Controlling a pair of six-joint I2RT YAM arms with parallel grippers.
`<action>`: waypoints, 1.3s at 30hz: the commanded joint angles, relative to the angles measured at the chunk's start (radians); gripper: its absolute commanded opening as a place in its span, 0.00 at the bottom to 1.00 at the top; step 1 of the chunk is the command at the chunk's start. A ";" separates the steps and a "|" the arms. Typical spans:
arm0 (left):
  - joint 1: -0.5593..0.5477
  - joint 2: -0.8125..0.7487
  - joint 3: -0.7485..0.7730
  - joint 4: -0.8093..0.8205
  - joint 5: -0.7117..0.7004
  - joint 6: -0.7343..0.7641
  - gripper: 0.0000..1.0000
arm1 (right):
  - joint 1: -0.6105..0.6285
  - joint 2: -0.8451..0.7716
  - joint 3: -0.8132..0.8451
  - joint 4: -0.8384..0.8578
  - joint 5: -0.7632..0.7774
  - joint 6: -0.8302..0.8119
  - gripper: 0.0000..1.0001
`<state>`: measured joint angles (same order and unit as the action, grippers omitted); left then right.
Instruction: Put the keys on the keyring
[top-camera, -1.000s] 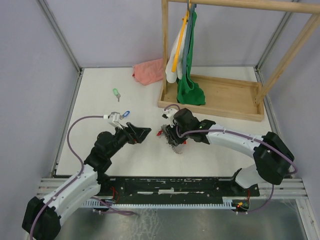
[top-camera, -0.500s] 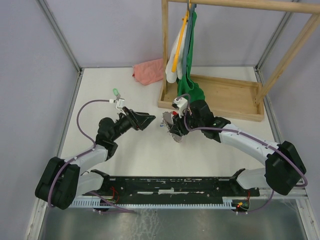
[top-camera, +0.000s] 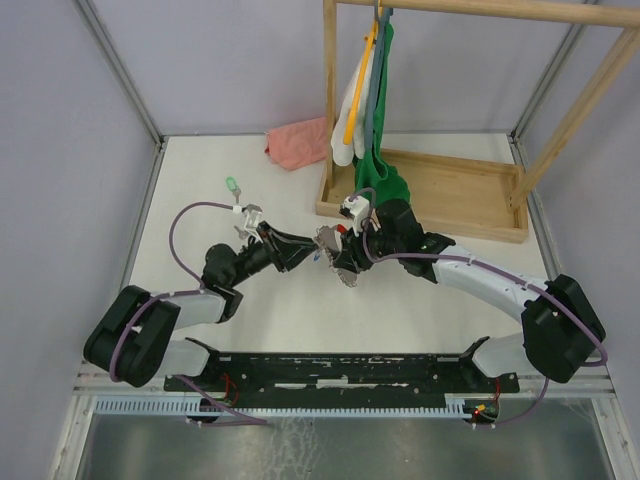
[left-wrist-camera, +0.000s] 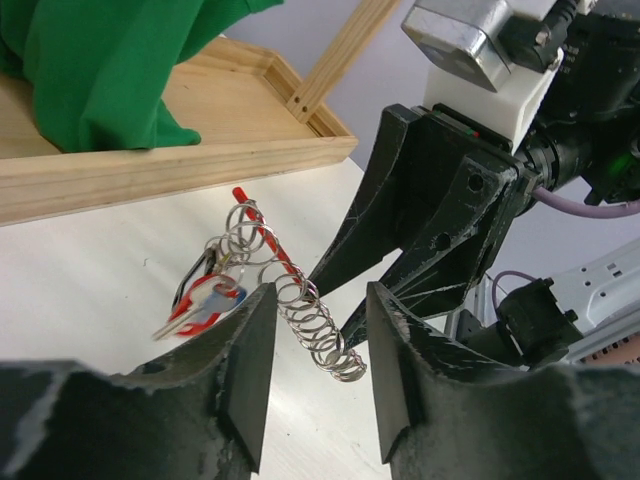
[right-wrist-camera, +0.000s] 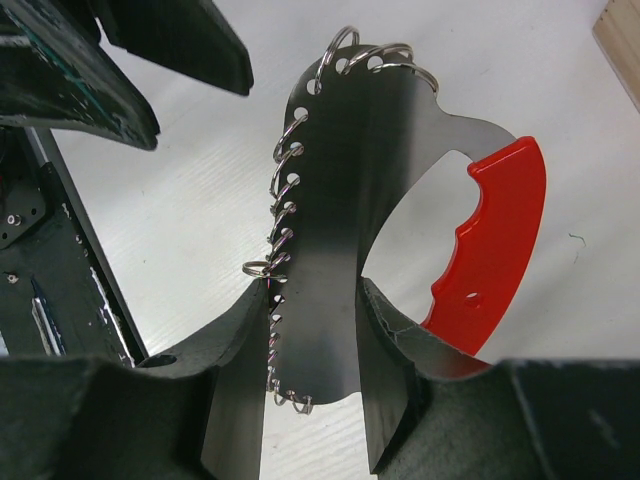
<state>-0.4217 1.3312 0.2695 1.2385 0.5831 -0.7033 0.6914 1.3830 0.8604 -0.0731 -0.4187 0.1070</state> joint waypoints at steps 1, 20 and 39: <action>-0.036 0.024 -0.011 0.145 -0.002 0.076 0.41 | -0.003 -0.029 0.022 0.090 -0.026 0.006 0.23; -0.209 -0.004 0.000 0.013 -0.254 0.248 0.41 | -0.003 -0.089 -0.014 0.091 -0.008 0.016 0.23; -0.210 -0.012 0.006 0.028 -0.302 0.207 0.56 | 0.017 -0.078 -0.011 0.093 -0.031 0.015 0.22</action>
<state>-0.6262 1.3460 0.2562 1.2072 0.3145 -0.5060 0.6979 1.3334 0.8406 -0.0555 -0.4259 0.1181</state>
